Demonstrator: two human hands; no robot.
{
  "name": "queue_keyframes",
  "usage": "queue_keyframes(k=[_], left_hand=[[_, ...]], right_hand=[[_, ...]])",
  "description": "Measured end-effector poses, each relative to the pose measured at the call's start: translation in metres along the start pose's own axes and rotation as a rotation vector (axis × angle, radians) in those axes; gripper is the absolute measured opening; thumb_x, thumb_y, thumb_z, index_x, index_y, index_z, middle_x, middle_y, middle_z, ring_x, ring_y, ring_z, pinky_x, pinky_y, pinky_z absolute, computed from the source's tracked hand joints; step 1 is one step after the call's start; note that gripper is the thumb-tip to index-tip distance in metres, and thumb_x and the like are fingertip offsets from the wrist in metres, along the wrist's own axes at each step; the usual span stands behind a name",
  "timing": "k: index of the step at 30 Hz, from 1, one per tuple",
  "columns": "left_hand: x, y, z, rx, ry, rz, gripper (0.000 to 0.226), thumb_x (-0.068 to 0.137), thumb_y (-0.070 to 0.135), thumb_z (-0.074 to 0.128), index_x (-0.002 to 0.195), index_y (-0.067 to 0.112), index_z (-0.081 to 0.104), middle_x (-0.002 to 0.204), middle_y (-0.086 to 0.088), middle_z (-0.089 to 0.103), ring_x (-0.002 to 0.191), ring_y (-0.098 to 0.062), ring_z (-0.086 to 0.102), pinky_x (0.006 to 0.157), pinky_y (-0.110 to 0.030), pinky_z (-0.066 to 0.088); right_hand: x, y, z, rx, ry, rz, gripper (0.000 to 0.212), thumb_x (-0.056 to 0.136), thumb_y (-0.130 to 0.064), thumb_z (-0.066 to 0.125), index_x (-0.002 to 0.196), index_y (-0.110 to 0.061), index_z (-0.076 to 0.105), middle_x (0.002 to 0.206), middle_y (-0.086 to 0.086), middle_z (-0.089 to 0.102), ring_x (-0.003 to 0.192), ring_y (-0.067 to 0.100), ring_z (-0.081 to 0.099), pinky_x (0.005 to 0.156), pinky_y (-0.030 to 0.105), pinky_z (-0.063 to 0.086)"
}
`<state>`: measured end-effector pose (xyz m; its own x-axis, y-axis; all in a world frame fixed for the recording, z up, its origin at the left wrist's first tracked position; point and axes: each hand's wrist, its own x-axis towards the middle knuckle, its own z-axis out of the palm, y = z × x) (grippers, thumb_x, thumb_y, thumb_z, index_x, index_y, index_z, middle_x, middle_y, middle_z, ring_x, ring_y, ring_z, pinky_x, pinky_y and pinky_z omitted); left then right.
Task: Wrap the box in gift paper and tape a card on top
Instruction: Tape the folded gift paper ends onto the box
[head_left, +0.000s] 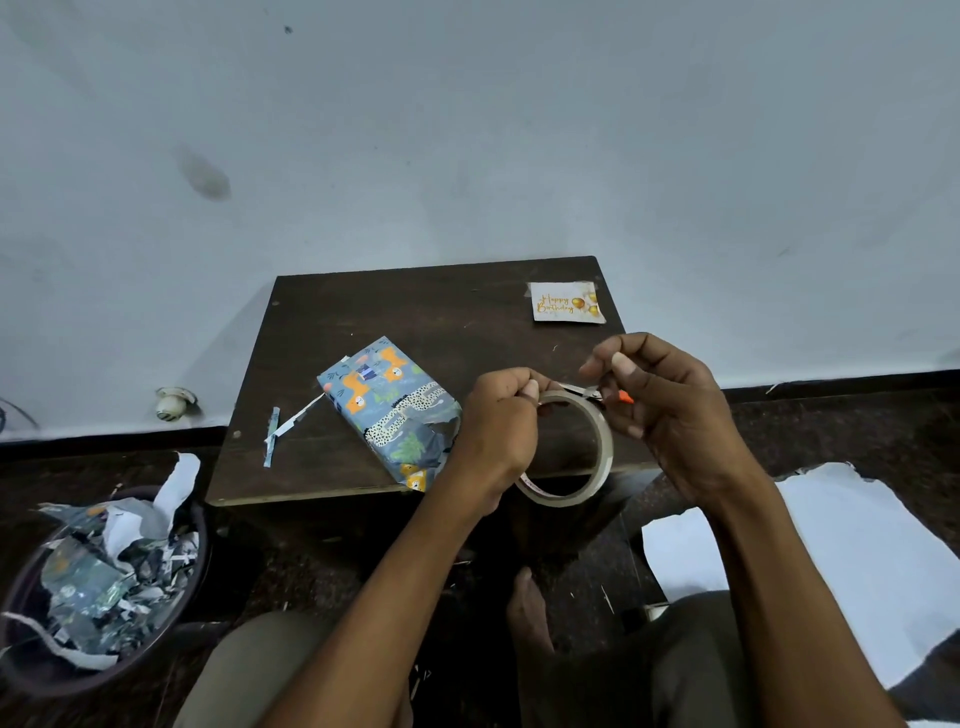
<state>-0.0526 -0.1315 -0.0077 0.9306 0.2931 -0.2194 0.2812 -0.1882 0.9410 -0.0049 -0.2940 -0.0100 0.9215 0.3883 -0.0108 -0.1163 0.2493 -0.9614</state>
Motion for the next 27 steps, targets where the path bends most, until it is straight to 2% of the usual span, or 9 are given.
queue_keyframes(k=[4,6,8,9,13,18,20,23,27], left_hand=[[0.000,0.001,-0.001,-0.001,-0.008,-0.011,0.041,0.105,0.010,0.041,0.078,0.020,0.071,0.070,0.008,0.065,0.069,-0.005,0.054,0.067,-0.028,0.042],[0.000,0.000,-0.002,-0.003,-0.031,-0.019,0.041,0.105,0.012,0.042,0.076,0.021,0.070,0.071,0.008,0.067,0.072,-0.009,0.057,0.070,-0.030,0.044],[0.000,-0.001,-0.002,-0.003,-0.059,-0.028,0.042,0.105,0.012,0.042,0.073,0.021,0.068,0.060,0.016,0.062,0.068,-0.008,0.054,0.068,-0.030,0.043],[0.000,-0.001,-0.003,-0.008,-0.075,-0.035,0.043,0.105,0.011,0.042,0.072,0.021,0.068,0.054,0.018,0.059,0.064,-0.006,0.052,0.065,-0.029,0.041],[-0.002,0.000,-0.002,-0.039,-0.131,-0.052,0.045,0.105,0.008,0.041,0.071,0.021,0.068,0.047,0.019,0.055,0.051,0.001,0.048,0.056,-0.025,0.036],[-0.005,0.002,0.000,-0.025,-0.158,-0.074,0.042,0.106,0.010,0.040,0.073,0.016,0.066,0.051,0.013,0.054,0.048,-0.002,0.045,0.054,-0.026,0.033],[-0.006,0.002,0.001,-0.041,-0.169,-0.087,0.041,0.106,0.012,0.038,0.076,0.014,0.066,0.064,-0.001,0.053,0.052,-0.010,0.040,0.052,-0.025,0.030],[-0.009,0.006,0.000,-0.081,-0.202,-0.108,0.043,0.107,0.013,0.036,0.077,0.018,0.066,0.067,0.000,0.052,0.051,-0.007,0.038,0.045,-0.020,0.028],[-0.014,0.010,-0.004,-0.136,-0.222,-0.115,0.043,0.108,0.013,0.035,0.078,0.017,0.066,0.066,0.001,0.051,0.047,-0.005,0.036,0.042,-0.018,0.025]], right_hand=[[-0.005,-0.004,-0.003,-0.124,-0.093,-0.001,0.030,0.087,-0.012,0.071,0.116,-0.003,0.072,0.099,0.009,0.074,0.072,0.011,0.059,0.055,0.019,0.044],[-0.005,-0.003,-0.003,-0.203,-0.131,-0.036,0.029,0.085,-0.010,0.073,0.113,-0.003,0.075,0.101,0.017,0.073,0.076,0.025,0.066,0.069,0.025,0.051],[-0.004,-0.003,-0.003,-0.279,-0.157,-0.087,0.023,0.085,-0.012,0.075,0.106,-0.005,0.079,0.105,0.024,0.070,0.094,0.046,0.064,0.082,0.042,0.050],[-0.003,-0.003,-0.003,-0.292,-0.161,-0.101,0.019,0.084,-0.013,0.077,0.102,-0.007,0.080,0.104,0.022,0.070,0.097,0.048,0.063,0.083,0.044,0.050],[-0.005,-0.009,-0.001,-0.278,-0.128,-0.081,0.010,0.080,-0.010,0.075,0.084,-0.014,0.082,0.093,0.012,0.074,0.085,0.026,0.069,0.076,0.031,0.054],[-0.007,-0.012,0.001,-0.265,-0.079,-0.063,0.008,0.078,-0.011,0.073,0.078,-0.013,0.081,0.087,0.014,0.077,0.079,0.036,0.065,0.074,0.047,0.052],[-0.007,-0.012,0.005,-0.255,-0.027,-0.059,0.010,0.077,-0.014,0.073,0.076,-0.018,0.082,0.082,0.011,0.077,0.073,0.029,0.066,0.065,0.037,0.053],[-0.005,-0.013,0.009,-0.225,0.048,-0.064,0.019,0.082,-0.009,0.072,0.073,-0.022,0.082,0.073,0.005,0.077,0.060,0.016,0.066,0.050,0.021,0.050],[-0.004,-0.013,0.015,-0.188,0.075,-0.065,0.026,0.086,-0.006,0.068,0.072,-0.023,0.081,0.069,0.003,0.075,0.053,0.013,0.063,0.044,0.021,0.046]])
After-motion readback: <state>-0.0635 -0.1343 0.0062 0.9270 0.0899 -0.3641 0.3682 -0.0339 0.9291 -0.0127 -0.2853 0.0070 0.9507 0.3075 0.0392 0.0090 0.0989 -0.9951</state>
